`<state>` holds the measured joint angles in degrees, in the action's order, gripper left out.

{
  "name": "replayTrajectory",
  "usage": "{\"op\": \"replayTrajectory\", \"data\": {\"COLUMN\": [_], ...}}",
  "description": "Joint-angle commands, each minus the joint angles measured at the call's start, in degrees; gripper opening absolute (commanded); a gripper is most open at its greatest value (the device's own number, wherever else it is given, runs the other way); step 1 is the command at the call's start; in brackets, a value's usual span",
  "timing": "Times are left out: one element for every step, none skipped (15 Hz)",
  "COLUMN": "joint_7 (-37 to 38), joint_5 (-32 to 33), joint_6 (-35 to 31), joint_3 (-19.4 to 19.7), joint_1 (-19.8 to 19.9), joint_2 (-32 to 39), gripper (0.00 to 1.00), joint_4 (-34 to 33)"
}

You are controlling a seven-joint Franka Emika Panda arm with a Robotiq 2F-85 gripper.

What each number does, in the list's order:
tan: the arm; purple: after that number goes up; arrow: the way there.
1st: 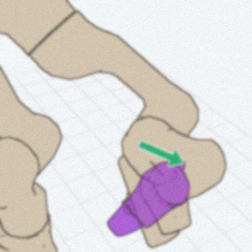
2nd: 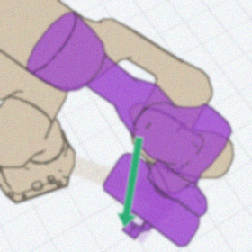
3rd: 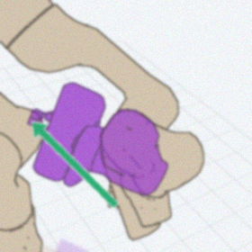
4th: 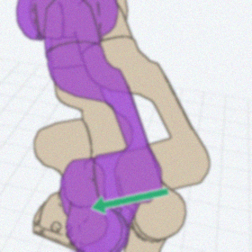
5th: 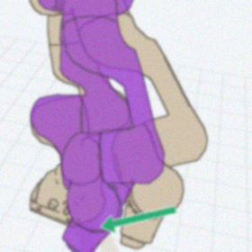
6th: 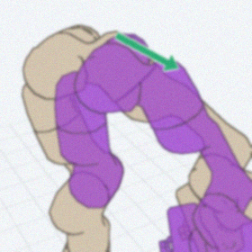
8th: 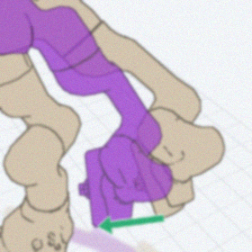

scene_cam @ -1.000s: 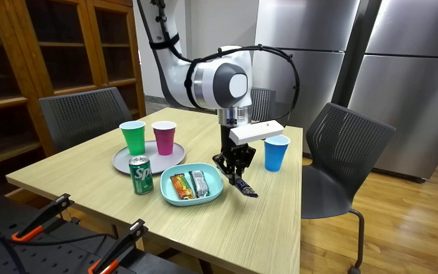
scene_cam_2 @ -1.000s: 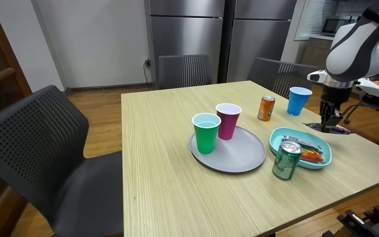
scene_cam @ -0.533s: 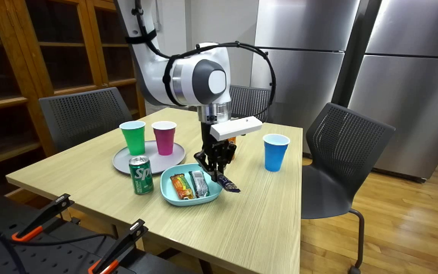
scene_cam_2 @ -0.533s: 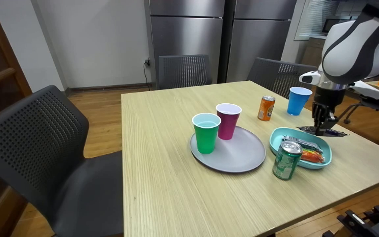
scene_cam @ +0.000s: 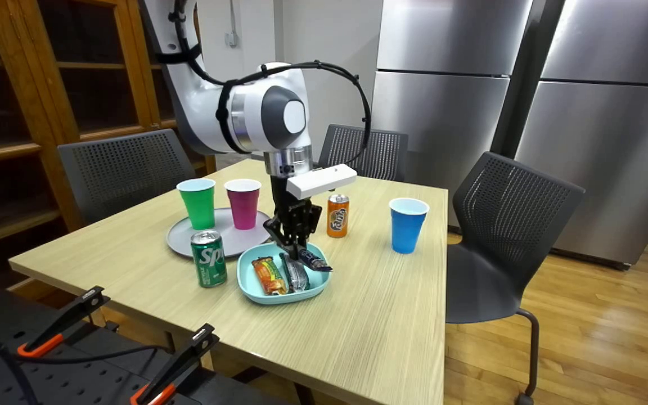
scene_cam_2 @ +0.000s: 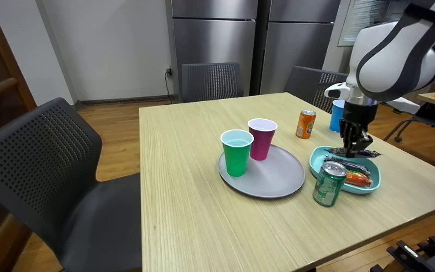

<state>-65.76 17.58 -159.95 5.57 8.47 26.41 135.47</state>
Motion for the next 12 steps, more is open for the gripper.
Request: {"op": "replayTrajectory", "data": {"joint_7": [0.7, 0.5, 0.3, 0.1, 0.1, -0.1, -0.3, -0.2, -0.2, -0.1, -0.1, -0.2], "joint_5": [2.3, 2.3, 2.4, 2.3, 2.3, 2.3, 2.3, 2.4, 2.5, 2.8, 2.9, 2.9], "joint_6": [-1.9, -2.0, -2.1, -2.3, -2.4, -2.6, -2.9, -3.2, -3.4, -3.8, -4.0, -4.3], "joint_3": [-0.8, -1.1, -1.3, -1.4, -1.5, -1.6, -1.6, -1.4, -1.3, -1.0, -0.9, -0.9], "joint_1": [-0.4, -0.3, -0.2, 0.0, 0.1, 0.2, 0.3, 0.3, 0.3, 0.1, 0.2, 0.4], "joint_2": [-1.1, -1.0, -1.0, -1.2, -1.5, -1.6, -1.8, -1.9, -2.1, -2.3, -2.5, -2.7], "gripper": [0.06, 0.06, 0.06, 0.06, 0.47, 0.48, 0.53, 0.62, 0.68, 0.76, 0.83, 0.91], "joint_4": [1.5, 1.5, 1.6, 1.8, 2.1, 2.3, 2.6, 2.8, 2.9, 3.1, 3.2, 3.3]}}
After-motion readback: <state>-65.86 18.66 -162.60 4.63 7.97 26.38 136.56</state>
